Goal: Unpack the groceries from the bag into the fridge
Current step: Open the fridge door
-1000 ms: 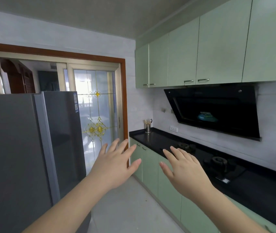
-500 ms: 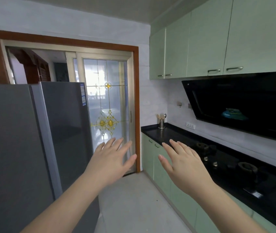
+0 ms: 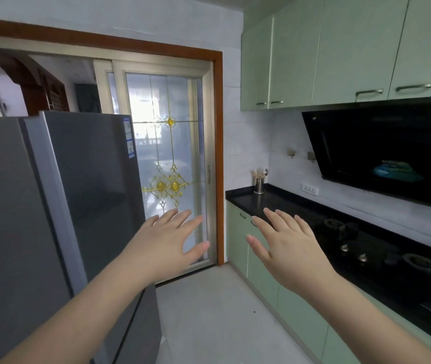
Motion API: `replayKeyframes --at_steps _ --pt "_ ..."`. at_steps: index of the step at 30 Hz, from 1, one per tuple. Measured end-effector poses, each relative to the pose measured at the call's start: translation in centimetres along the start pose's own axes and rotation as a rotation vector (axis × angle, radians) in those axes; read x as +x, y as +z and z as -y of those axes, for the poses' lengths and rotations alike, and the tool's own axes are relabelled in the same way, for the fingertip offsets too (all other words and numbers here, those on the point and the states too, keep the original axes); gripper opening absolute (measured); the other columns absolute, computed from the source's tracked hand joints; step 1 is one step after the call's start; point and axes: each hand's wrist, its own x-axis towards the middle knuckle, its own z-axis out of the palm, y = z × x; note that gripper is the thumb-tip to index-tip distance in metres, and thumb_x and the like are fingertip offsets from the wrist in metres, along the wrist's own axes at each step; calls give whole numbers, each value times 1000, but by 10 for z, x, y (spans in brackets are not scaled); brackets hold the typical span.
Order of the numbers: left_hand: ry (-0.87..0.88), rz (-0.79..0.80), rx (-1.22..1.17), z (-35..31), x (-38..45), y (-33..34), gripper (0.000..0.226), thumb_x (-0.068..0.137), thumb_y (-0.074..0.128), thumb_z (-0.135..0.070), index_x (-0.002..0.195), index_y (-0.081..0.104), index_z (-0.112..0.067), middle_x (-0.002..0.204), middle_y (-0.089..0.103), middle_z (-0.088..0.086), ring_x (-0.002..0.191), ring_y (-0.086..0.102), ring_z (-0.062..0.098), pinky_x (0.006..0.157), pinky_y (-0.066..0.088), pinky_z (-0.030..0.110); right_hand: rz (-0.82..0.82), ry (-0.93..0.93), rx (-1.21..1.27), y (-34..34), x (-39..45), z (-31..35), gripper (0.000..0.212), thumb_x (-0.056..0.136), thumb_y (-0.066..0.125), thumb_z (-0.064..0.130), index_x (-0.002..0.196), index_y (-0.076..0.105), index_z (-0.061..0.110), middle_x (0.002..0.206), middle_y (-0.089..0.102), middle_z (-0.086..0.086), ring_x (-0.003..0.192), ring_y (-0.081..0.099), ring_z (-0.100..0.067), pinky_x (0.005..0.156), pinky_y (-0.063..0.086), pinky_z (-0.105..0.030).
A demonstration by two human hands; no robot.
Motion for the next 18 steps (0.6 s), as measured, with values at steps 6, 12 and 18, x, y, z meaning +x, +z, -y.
replayKeyframes --at_steps 6,12,18 --pt "-21 -82 38 19 38 41 98 69 -25 -75 154 6 -39 165 6 -8 151 2 16 121 5 38 45 -3 3 39 37 -4 84 80 -11 64 149 25 32 160 19 3 147 13 -17 118 8 -36" --pt "-105 -71 82 36 90 80 88 75 -17 -68 155 6 -38 165 5 -6 151 -1 18 122 3 42 66 -34 29 92 89 -20 76 88 1 63 148 33 29 156 30 0 145 23 -20 117 15 -36" --pt "-209 -53 89 42 134 112 85 80 -7 -68 155 18 -36 163 18 -4 151 9 19 120 4 42 116 -102 33 155 148 -43 62 93 23 56 134 55 22 140 53 -7 130 47 -27 108 34 -43"
